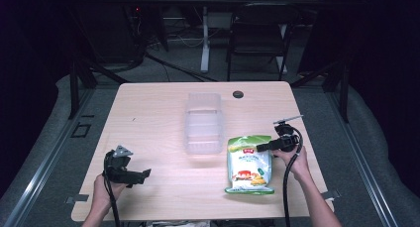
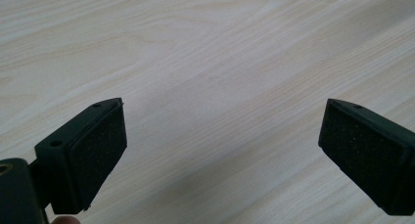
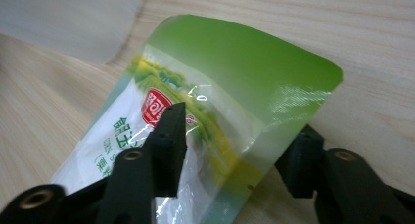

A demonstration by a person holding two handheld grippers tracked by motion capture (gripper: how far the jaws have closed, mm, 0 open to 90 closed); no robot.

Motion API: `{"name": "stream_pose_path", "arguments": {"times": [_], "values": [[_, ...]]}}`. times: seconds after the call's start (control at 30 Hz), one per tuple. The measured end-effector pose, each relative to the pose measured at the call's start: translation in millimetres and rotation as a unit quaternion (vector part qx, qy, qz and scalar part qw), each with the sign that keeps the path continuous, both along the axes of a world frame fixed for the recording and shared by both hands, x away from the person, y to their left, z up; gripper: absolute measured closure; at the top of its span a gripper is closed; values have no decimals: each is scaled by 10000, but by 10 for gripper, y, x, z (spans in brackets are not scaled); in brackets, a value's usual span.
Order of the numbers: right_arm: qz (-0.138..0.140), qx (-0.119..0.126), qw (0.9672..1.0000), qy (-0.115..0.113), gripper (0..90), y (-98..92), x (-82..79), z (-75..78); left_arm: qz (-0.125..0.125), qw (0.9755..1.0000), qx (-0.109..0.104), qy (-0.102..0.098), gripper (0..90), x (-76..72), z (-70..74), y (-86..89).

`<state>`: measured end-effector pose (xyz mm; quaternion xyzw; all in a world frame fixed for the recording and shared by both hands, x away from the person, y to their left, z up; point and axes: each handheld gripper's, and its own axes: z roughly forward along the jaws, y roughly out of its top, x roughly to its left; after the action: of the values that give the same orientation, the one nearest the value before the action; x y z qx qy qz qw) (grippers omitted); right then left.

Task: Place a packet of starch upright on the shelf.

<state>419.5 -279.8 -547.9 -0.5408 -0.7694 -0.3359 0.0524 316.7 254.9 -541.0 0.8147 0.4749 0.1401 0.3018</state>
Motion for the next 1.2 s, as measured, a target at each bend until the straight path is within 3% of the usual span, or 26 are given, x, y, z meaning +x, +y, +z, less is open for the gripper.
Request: {"name": "stream_pose_path", "arguments": {"times": [0.13, 0.3, 0.73, 1.2], "values": [[-86, 81, 9999, -13, 727, -14, -18, 8, -21, 10000, 6, -4, 50, -2, 1, -7], [58, 45, 10000, 21, 882, 6, -32, 34, -24, 10000, 10, -14, 56, -6, 2, 3], [87, -96, 9996, -237, 900, 40, -148, 169, -24, 10000, -46, -11, 60, -20, 16, 25], [79, -11, 9978, -653, 900, 46, -295, 418, 16, 9999, -130, -52, 55, -27, 20, 44]]}}
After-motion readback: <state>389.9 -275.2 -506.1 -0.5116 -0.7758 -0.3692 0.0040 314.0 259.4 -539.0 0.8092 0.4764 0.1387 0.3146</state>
